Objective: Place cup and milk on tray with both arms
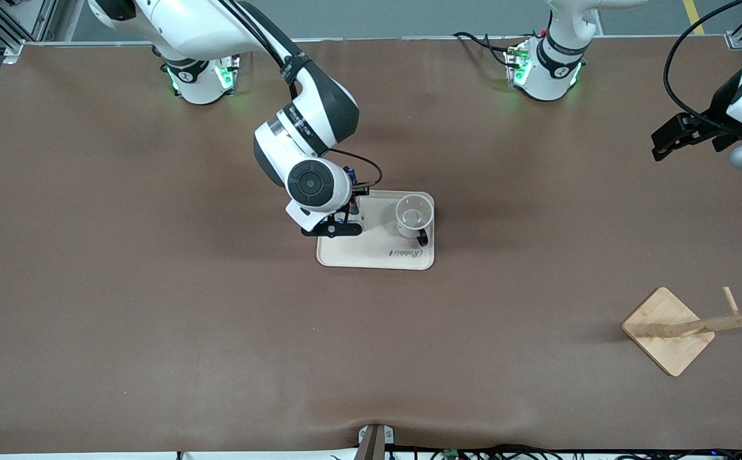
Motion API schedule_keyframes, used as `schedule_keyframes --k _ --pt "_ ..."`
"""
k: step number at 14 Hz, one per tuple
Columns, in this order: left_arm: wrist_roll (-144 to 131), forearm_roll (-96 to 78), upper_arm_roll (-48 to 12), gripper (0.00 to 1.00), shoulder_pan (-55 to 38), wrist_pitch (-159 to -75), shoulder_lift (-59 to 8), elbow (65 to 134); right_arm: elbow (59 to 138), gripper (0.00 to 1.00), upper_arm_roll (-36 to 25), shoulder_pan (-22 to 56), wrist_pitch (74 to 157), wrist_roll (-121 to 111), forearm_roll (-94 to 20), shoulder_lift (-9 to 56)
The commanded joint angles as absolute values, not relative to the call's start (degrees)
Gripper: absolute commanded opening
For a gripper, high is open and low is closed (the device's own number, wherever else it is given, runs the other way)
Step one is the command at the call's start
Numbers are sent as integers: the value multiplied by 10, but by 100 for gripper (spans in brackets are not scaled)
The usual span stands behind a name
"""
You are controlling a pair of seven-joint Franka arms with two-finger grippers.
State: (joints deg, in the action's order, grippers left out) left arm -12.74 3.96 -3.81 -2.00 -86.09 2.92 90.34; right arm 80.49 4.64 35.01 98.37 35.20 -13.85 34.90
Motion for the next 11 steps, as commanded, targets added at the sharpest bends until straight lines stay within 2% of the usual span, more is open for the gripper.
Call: schedule_keyframes --k 1,7,8,10,11 --pt "-119 30 -30 100 -18 -868 44 912 794 19 42 353 979 343 -138 354" --pt "-119 30 -30 100 -18 -867 43 910 798 25 41 352 979 343 -128 355" --pt "-119 30 -31 100 -18 -863 44 911 801 35 41 353 980 344 -128 358" --pt "-120 29 -32 100 -19 -856 45 911 802 65 41 353 982 348 -124 358" --pt "-120 29 -32 100 -19 -855 45 911 802 68 40 354 982 349 -117 358"
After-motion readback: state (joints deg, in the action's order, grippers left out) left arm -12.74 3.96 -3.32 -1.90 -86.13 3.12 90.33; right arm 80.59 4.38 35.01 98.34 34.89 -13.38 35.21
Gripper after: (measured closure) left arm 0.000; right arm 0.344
